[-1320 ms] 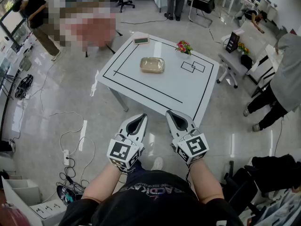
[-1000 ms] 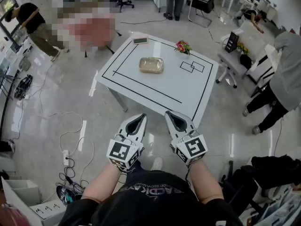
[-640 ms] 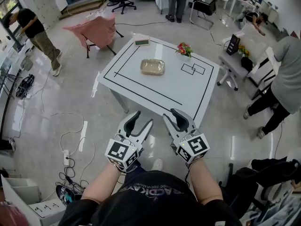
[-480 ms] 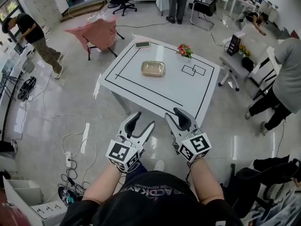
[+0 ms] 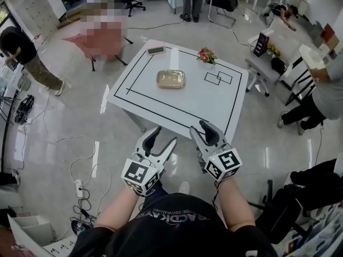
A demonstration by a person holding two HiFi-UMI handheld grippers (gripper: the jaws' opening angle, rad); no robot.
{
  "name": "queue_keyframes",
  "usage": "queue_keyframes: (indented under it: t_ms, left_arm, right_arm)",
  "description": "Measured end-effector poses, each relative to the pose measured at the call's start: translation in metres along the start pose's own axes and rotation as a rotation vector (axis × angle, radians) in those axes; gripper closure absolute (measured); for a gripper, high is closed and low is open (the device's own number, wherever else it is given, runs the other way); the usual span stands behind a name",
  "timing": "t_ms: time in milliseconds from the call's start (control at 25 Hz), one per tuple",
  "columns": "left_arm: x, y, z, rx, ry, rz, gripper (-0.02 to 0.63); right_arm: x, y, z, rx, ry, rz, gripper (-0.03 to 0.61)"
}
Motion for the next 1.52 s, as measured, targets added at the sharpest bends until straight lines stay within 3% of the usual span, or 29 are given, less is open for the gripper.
queue_keyframes:
  t_ms: [840,1520]
  left_arm:
    - [0.053,-0.189,-0.002,-0.038,-0.067,0.149,0.373]
    - [0.054,-0.272,0.005,-0.078,-0.08,0.289,0.373]
  right_arm:
    - [0.179,0.006,0.012,0.046,-0.08,0.151,0.433]
    - [0.235,-0.008,0.021,0.125,-0.071,0.321,0.433]
Point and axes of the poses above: the fingertips, and each gripper's own axes: x forward along the fingers, y to its right, z out of its underside, the point moved 10 cm from there along -x, backward along the fingers, and after that the axes turned 1 degree about -z, right-handed, at the moved point
